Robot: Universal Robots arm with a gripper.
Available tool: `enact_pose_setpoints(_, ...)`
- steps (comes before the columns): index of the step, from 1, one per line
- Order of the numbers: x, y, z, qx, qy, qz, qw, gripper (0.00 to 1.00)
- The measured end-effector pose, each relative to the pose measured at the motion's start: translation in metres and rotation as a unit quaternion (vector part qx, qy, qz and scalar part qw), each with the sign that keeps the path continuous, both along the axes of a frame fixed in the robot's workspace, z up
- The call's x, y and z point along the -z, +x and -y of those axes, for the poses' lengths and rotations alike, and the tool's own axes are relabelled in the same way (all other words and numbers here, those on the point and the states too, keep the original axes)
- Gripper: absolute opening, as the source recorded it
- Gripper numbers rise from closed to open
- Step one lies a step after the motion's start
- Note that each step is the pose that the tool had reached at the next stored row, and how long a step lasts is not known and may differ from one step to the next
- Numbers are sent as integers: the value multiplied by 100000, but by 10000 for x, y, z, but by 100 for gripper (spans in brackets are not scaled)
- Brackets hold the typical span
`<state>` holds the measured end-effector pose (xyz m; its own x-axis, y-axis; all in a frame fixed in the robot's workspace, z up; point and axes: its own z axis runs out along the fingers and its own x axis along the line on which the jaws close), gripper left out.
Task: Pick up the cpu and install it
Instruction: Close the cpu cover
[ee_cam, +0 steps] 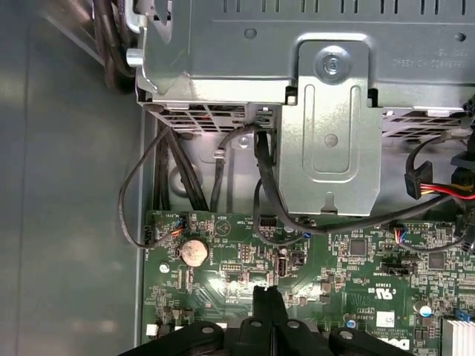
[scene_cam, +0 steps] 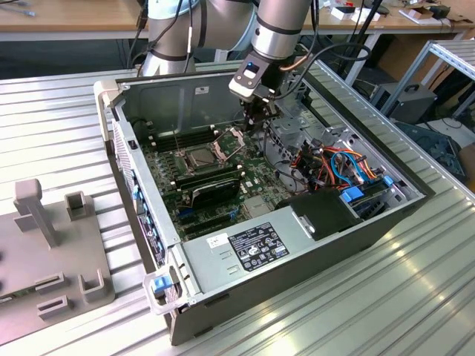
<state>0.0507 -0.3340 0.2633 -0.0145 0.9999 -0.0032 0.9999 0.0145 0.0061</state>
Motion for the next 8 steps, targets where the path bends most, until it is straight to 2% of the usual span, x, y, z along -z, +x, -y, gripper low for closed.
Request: enact_pose_setpoints(8,0,4,0,-1,7,2,100000,11)
